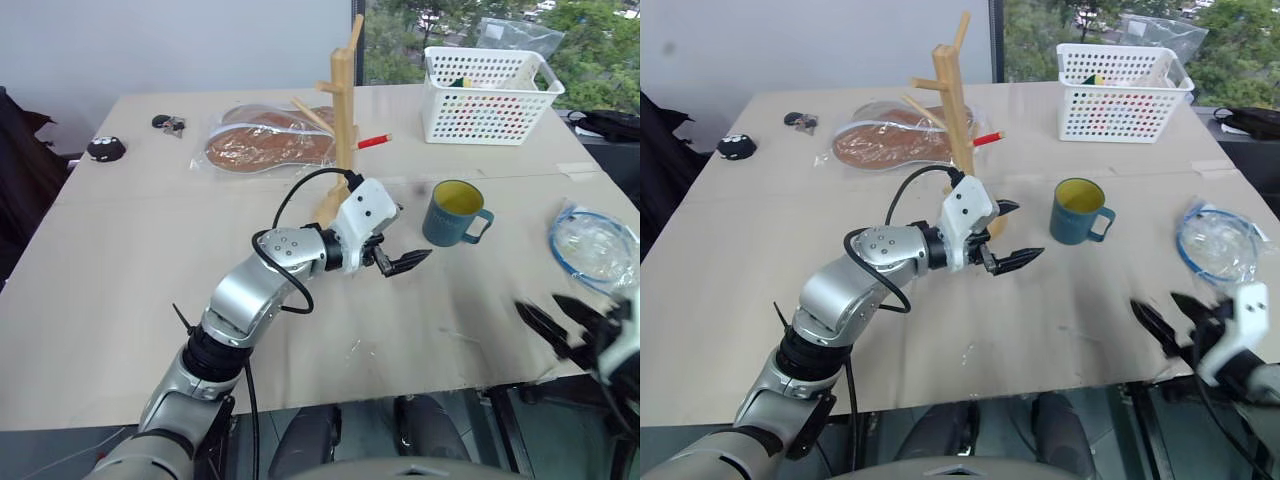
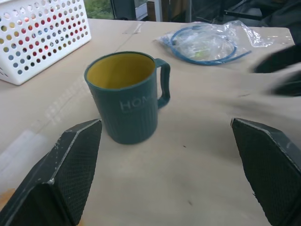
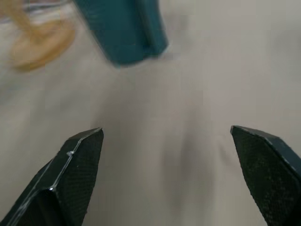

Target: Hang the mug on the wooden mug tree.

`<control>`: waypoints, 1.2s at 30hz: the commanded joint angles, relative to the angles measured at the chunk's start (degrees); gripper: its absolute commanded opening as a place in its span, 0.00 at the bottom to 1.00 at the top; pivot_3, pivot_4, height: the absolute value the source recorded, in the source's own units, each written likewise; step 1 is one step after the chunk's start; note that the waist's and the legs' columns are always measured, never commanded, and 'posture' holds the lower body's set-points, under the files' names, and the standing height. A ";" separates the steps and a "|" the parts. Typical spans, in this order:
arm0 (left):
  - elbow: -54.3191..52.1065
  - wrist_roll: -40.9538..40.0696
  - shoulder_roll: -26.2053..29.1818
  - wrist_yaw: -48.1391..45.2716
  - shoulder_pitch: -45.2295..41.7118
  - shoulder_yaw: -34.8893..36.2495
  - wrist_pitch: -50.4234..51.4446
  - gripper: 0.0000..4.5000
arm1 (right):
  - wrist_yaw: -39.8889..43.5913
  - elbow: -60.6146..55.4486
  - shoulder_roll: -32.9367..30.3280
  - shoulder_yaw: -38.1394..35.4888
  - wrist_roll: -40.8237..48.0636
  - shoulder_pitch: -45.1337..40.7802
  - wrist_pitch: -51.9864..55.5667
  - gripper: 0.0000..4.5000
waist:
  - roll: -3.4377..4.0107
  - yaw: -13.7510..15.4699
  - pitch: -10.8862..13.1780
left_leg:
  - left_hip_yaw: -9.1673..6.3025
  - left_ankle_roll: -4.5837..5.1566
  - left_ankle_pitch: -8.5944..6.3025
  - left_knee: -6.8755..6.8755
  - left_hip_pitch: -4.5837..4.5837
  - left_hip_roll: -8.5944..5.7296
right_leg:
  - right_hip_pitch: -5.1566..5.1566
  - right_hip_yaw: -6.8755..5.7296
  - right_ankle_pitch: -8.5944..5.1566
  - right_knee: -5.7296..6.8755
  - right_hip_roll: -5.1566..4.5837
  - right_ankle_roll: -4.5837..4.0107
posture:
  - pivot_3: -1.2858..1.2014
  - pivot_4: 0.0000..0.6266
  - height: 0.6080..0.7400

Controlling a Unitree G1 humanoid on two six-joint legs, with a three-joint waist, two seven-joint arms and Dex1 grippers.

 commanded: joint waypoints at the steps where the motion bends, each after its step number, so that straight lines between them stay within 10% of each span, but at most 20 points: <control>1: -4.03 -0.92 -0.62 0.31 -0.31 0.42 1.67 1.00 | -10.25 4.19 5.55 8.00 -12.48 -7.58 -6.90 0.97 | 0.09 0.65 0.00 | -0.09 -0.05 0.03 -0.02 -0.05 0.00 | -0.03 -0.07 0.00 0.00 0.01 -0.01 | 0.52 0.24 1.00; 14: -5.64 -0.87 -1.01 1.30 -1.29 0.87 4.32 1.00 | -14.69 19.67 13.12 12.47 -24.67 -20.82 -20.41 0.97 | 0.16 1.15 0.01 | -0.20 -0.19 0.10 -0.16 -0.16 -0.08 | -0.23 -0.09 0.01 0.03 0.05 -0.05 | 0.52 0.24 1.00; 24: -4.52 -0.42 -0.71 0.82 -2.48 1.09 3.55 1.00 | -10.87 28.18 14.44 12.40 -23.80 -27.40 -25.68 0.02 | 0.17 -0.08 0.01 | -0.21 -0.19 0.11 -0.15 -0.15 -0.08 | -0.22 -0.07 0.02 0.05 0.06 -0.05 | 0.52 0.24 1.00; 36: -5.15 -0.16 0.80 0.69 -1.47 2.15 3.52 1.00 | -3.59 30.88 12.91 11.33 -21.15 -28.90 -27.53 0.00 | 0.18 -0.27 0.01 | -0.21 -0.18 0.10 -0.16 -0.14 -0.08 | -0.23 -0.06 0.02 0.07 0.06 -0.05 | 0.52 0.24 1.00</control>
